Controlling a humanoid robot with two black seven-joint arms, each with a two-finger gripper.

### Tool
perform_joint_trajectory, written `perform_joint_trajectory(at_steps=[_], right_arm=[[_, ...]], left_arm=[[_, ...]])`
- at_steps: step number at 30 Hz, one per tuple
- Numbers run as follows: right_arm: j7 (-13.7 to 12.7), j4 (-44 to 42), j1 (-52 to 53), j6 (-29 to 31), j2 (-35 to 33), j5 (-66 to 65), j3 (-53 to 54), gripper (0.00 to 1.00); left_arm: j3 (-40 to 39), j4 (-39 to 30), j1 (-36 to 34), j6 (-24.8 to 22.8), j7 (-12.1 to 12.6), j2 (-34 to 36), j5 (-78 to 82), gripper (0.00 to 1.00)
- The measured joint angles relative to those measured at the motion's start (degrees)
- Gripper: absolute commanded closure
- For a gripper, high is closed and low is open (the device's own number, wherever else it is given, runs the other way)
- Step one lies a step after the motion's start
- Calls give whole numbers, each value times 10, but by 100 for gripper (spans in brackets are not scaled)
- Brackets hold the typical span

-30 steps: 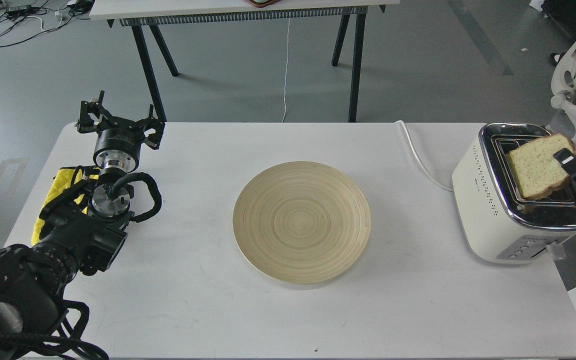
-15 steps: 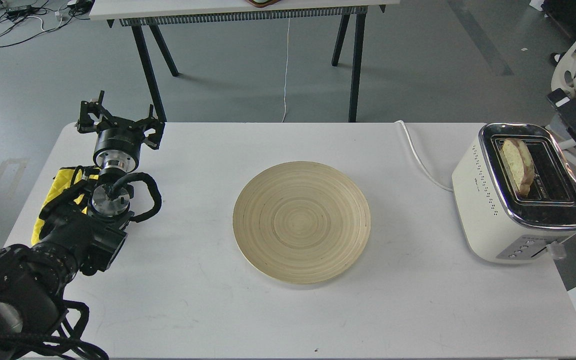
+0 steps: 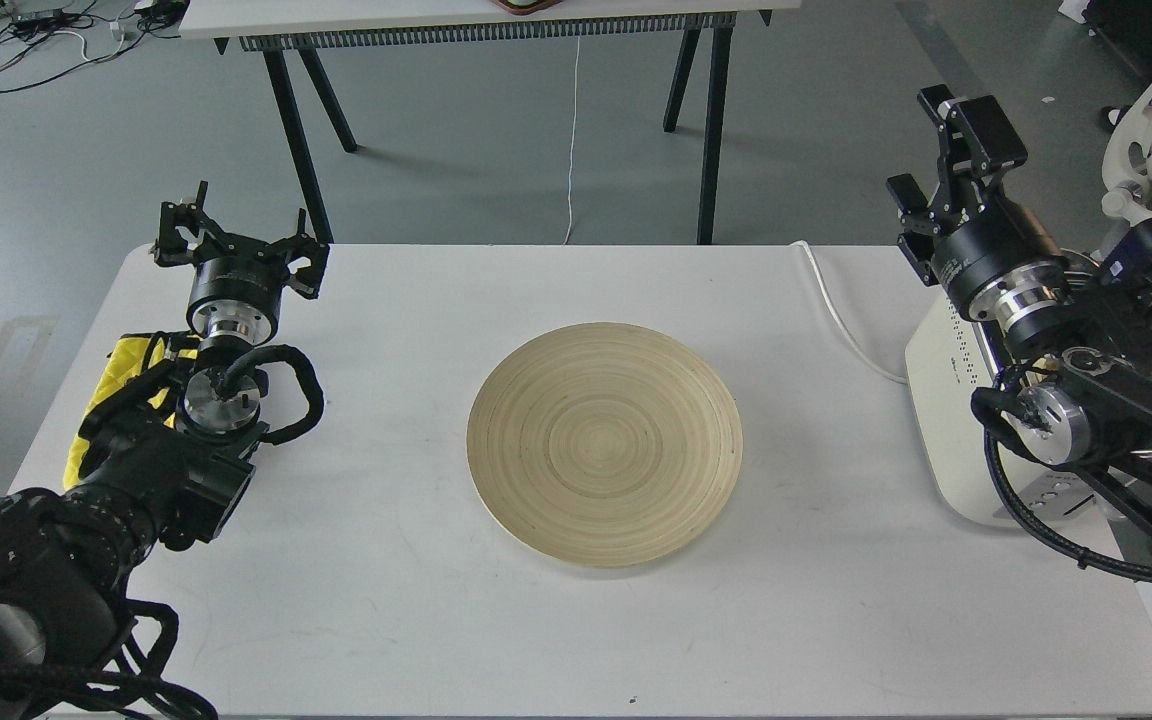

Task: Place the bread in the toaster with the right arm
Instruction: 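Open the right gripper and raise it away from the toaster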

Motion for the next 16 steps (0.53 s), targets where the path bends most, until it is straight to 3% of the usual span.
perform_joint_trajectory(at_steps=[3,9,12,16], right_arm=[[1,-88,0,107,64,25,33,1],[1,-244,-1,248,175,55,69,1],[1,-289,-2,291,208,57,86,1],[1,-302,-12,305,220,57,101,1]], left_arm=[[0,0,0,0,0,0,0,0],[0,0,0,0,0,0,0,0],[0,0,0,0,0,0,0,0],[0,0,0,0,0,0,0,0]])
